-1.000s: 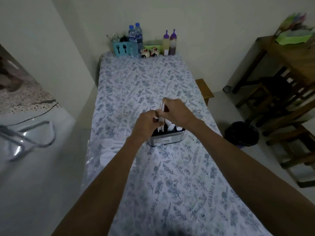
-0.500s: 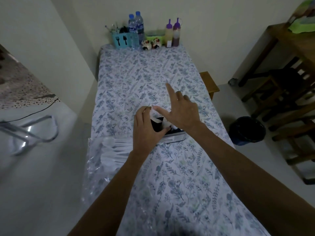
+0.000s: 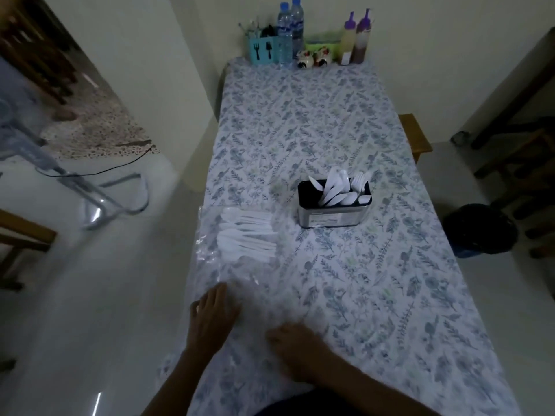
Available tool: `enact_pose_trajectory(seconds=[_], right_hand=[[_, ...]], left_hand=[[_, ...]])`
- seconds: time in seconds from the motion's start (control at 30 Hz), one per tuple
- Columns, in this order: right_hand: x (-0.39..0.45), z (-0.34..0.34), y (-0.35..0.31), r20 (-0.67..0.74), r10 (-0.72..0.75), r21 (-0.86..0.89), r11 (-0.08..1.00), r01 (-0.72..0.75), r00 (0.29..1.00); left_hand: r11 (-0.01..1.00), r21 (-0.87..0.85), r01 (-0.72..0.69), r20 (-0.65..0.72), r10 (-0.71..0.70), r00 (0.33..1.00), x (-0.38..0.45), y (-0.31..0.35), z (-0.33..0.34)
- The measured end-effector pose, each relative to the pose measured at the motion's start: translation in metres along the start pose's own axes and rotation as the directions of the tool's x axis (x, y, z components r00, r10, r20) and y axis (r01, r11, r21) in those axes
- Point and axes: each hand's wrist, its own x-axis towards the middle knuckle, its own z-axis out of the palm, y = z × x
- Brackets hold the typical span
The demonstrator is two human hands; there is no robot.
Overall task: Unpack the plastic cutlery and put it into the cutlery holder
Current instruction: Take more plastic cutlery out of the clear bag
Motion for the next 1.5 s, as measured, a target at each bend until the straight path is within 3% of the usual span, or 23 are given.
enact_pose_trajectory(seconds=[0.07,0.17,0.27,0.37,0.43,0.63,0.67,0.73,0.8,0.9,0.97,1.03,1.1,1.17,1.23,1.3,1.33,1.37,1.4,1.43,1.47,1.5], right_hand=[[-0.007,-0.003,0.026,-0.058,0.041,-0.068,0.997,-0.045,0.997],[-0.02,-0.024,0.076,-0.072,0.274,-0.123,0.952,-0.281,0.959],[-0.029,-0.048,0.108,0.035,0.492,-0.15,0.863,-0.482,0.87],[-0.032,-0.056,0.12,0.174,0.675,-0.137,0.738,-0.661,0.717],[-0.036,-0.053,0.123,0.209,0.729,-0.037,0.672,-0.74,0.652],[-0.062,-0.043,0.122,0.104,0.754,0.061,0.647,-0.76,0.649],[-0.066,-0.043,0.118,0.041,0.792,0.108,0.603,-0.791,0.609],[-0.075,-0.042,0.106,-0.04,0.903,0.318,0.418,-0.851,0.428],[-0.086,-0.038,0.098,0.013,0.964,0.536,0.218,-0.815,0.266],[-0.1,-0.033,0.095,0.043,0.972,0.632,0.151,-0.76,0.229],[-0.107,-0.037,0.098,0.035,0.976,0.675,0.135,-0.726,0.215],[-0.112,-0.043,0.105,0.081,0.969,0.786,0.082,-0.613,0.234],[-0.119,-0.049,0.112,0.222,0.937,0.943,-0.137,-0.302,0.269],[-0.13,-0.054,0.118,0.343,0.873,0.937,-0.345,-0.058,0.346],[-0.138,-0.056,0.123,0.406,0.818,0.901,-0.434,-0.028,0.407],[-0.143,-0.052,0.126,0.411,0.83,0.906,-0.418,-0.067,0.377],[-0.144,-0.05,0.126,0.37,0.87,0.929,-0.351,-0.117,0.326],[-0.145,-0.046,0.126,0.28,0.922,0.948,-0.221,-0.23,0.266],[-0.145,-0.04,0.126,0.115,0.967,0.911,-0.012,-0.411,0.227],[-0.142,-0.036,0.124,-0.094,0.967,0.778,0.219,-0.589,0.236],[-0.138,-0.033,0.121,-0.296,0.899,0.571,0.436,-0.695,0.321],[-0.131,-0.032,0.116,-0.429,0.78,0.363,0.611,-0.704,0.455]], left_hand=[[0.999,0.038,0.022,0.007,-0.022,1.0,-0.02,-0.004,0.005],[0.997,0.062,-0.036,0.036,0.033,0.999,-0.043,0.019,0.013],[0.984,0.021,-0.177,0.055,0.176,0.983,-0.063,0.066,0.024],[0.947,-0.025,-0.32,0.107,0.321,0.941,-0.074,0.111,0.038],[0.922,-0.031,-0.385,0.128,0.386,0.914,-0.076,0.129,0.046],[0.942,-0.034,-0.334,0.209,0.333,0.919,-0.07,0.135,0.043],[0.95,-0.038,-0.309,0.195,0.31,0.931,-0.069,0.131,0.042],[0.975,-0.098,-0.199,0.081,0.207,0.975,-0.065,0.119,0.04],[0.983,-0.181,0.011,-0.075,-0.025,0.997,-0.059,0.097,0.034],[0.899,-0.234,0.37,-0.065,-0.394,0.917,-0.051,0.056,0.025],[0.862,-0.21,0.461,-0.019,-0.475,0.88,-0.048,0.037,0.022],[0.862,-0.201,0.466,0.023,-0.472,0.881,-0.047,0.027,0.018],[0.854,-0.209,0.476,0.046,-0.478,0.877,-0.045,0.022,0.015],[0.854,-0.224,0.469,0.05,-0.47,0.881,-0.044,0.021,0.01],[0.86,-0.236,0.453,0.06,-0.453,0.89,-0.046,0.022,0.007],[0.849,-0.26,0.459,0.075,-0.456,0.887,-0.048,0.023,0.003],[0.841,-0.269,0.469,0.079,-0.467,0.881,-0.048,0.024,0.002],[0.833,-0.273,0.481,0.082,-0.478,0.875,-0.049,0.024,0.001],[0.822,-0.281,0.495,0.09,-0.491,0.867,-0.049,0.026,-0.001],[0.803,-0.302,0.514,0.102,-0.509,0.855,-0.048,0.026,-0.002],[0.782,-0.329,0.53,0.115,-0.524,0.844,-0.046,0.025,-0.001],[0.765,-0.346,0.543,0.139,-0.53,0.836,-0.044,0.021,0.003]])
